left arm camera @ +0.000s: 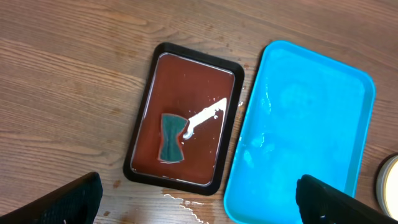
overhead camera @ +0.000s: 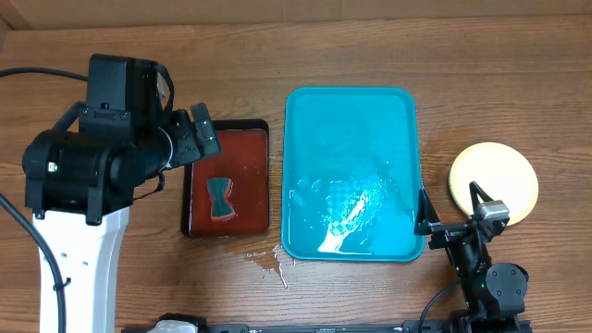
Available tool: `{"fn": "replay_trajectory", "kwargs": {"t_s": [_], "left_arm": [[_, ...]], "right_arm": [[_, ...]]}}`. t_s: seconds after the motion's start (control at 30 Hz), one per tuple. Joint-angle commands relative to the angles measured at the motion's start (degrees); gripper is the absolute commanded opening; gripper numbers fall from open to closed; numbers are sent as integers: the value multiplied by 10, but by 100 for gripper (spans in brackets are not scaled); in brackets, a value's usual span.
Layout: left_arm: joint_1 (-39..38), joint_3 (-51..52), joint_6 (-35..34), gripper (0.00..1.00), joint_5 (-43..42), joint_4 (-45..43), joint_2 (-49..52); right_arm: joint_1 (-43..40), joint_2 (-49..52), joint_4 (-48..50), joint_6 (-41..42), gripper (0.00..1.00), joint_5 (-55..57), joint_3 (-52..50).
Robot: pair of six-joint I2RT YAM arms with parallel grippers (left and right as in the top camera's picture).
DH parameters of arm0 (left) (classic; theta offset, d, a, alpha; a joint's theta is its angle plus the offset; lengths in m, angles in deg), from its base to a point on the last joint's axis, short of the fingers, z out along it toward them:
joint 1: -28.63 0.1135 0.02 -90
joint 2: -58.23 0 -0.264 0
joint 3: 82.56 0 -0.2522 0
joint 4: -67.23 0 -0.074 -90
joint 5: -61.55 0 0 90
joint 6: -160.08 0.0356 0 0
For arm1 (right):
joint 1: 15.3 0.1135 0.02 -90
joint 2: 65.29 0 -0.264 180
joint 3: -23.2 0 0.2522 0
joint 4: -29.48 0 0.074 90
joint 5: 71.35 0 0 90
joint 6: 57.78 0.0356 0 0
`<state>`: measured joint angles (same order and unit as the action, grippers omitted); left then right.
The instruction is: Clean dirty plates on tray and stack at the side
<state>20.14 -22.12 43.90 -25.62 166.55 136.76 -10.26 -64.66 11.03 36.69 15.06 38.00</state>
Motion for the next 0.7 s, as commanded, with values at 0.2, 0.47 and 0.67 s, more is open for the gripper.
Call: {"fn": "replay_trajectory", "kwargs": {"t_s": [0.2, 0.47, 0.67], "left_arm": [[-2, 89, 37, 100, 23, -148, -161], [-2, 392, 57, 100, 2, -446, -360], [-2, 630, 57, 100, -24, -605, -508]], "right_arm": [[4, -5, 3, 0, 100, 5, -6], [4, -5, 3, 0, 100, 5, -6], [4, -5, 3, 0, 100, 5, -6]]}}
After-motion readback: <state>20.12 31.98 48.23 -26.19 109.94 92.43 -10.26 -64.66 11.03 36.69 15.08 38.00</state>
